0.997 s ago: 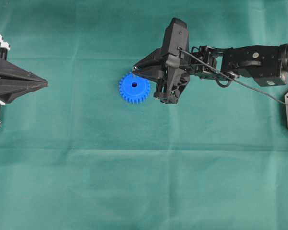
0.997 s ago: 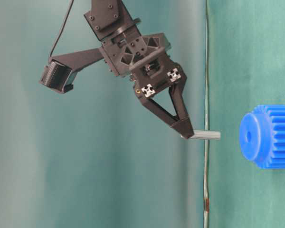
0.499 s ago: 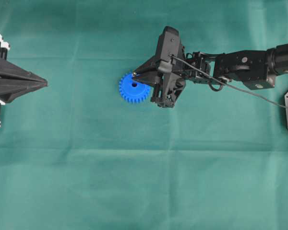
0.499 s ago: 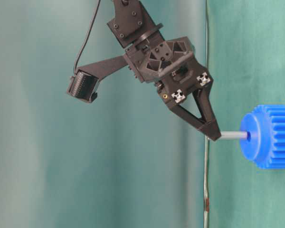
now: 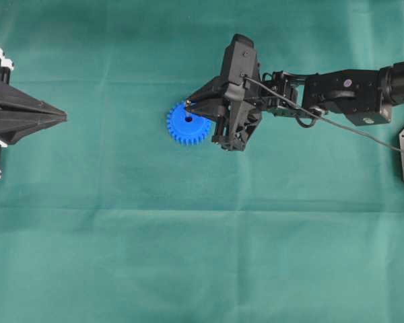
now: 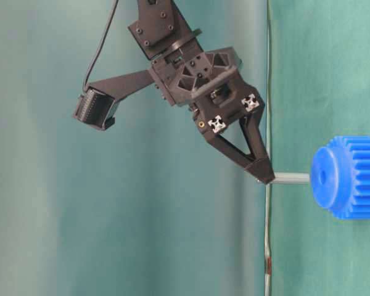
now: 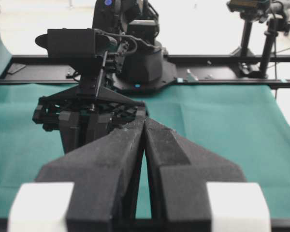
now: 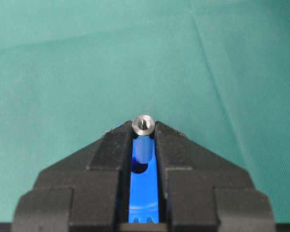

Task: Insert the shaft placed at a random location into the center hole of the medium gear at another random location.
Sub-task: 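Align the held shaft above the blue gear's center hole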

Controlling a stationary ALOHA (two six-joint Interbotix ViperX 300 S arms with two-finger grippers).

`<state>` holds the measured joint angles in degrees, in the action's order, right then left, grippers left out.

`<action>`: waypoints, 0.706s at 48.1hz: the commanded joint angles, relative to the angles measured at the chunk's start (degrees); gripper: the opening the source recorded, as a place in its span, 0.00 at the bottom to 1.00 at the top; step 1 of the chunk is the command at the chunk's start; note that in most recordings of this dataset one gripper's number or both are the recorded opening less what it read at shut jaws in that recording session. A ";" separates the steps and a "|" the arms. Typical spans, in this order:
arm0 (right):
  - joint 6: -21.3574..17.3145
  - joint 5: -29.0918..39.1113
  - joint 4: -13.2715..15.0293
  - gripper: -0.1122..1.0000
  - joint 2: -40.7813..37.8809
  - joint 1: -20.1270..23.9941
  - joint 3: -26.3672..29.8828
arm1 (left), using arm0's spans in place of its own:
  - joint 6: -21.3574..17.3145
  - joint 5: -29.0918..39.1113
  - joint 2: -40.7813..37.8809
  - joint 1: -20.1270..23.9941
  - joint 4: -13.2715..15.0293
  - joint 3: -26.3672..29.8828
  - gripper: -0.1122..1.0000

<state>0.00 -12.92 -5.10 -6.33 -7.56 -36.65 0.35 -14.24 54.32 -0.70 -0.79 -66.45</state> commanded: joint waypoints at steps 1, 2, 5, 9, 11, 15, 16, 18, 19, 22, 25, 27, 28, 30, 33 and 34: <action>-1.05 0.53 -0.26 0.22 1.58 0.35 1.76 | 0.09 -0.26 -0.53 0.18 -0.09 1.14 0.10; -1.05 0.62 -0.18 0.22 1.49 0.44 1.76 | 0.09 -0.35 -0.53 0.18 -0.18 1.14 0.10; -1.05 0.44 -0.26 0.22 1.23 0.79 1.76 | 0.09 -0.35 -0.53 0.18 -0.09 1.14 0.10; -1.05 0.35 -0.62 0.22 0.53 1.05 1.93 | 0.09 -0.35 -0.53 0.18 -0.09 1.14 0.10; -1.05 0.35 -0.97 0.22 0.00 1.14 2.20 | 0.09 -0.35 -0.53 0.18 -0.18 1.05 0.10; -1.05 0.44 -1.67 0.22 -1.32 1.23 2.72 | 0.09 -0.35 -0.53 0.18 -0.18 1.14 0.10; -1.14 0.53 -1.67 0.22 -1.58 1.23 2.81 | 0.09 -0.35 -0.53 0.18 -0.09 1.14 0.10; -1.05 0.62 -1.76 0.22 -2.02 1.23 2.99 | 0.09 -0.35 -0.53 0.18 -0.09 1.14 0.10; -1.05 0.62 -1.76 0.22 -2.20 1.23 2.99 | 0.09 -0.35 -0.53 0.18 -0.09 1.14 0.10; -1.05 0.62 -1.76 0.22 -2.20 1.23 3.08 | 0.09 -0.26 -0.53 0.18 -0.09 1.14 0.10; -0.97 0.62 -1.76 0.22 -2.11 1.14 2.99 | 0.09 -0.26 -0.53 0.18 -0.09 1.14 0.10; -0.97 0.62 -1.76 0.22 -2.02 0.88 2.99 | 0.00 -0.26 -0.62 0.18 -0.09 1.14 0.10; -0.97 0.62 -1.76 0.22 -1.93 0.88 2.90 | 0.09 -0.26 -0.62 0.18 -0.09 1.14 0.10; -0.88 0.62 -1.76 0.22 -1.67 0.70 2.81 | 0.09 -0.26 -0.62 0.18 -0.09 1.14 0.10; -0.88 0.70 -1.76 0.22 -0.79 0.35 2.64 | 0.09 -0.26 -0.62 0.18 -0.18 1.14 0.10; -0.88 0.70 -1.67 0.22 -0.53 0.35 2.55 | 0.09 -0.26 -0.62 0.18 -0.09 1.14 0.10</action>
<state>-0.09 -12.30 -6.59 -8.96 -6.50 -34.80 0.35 -14.24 54.14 -0.62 -0.79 -66.53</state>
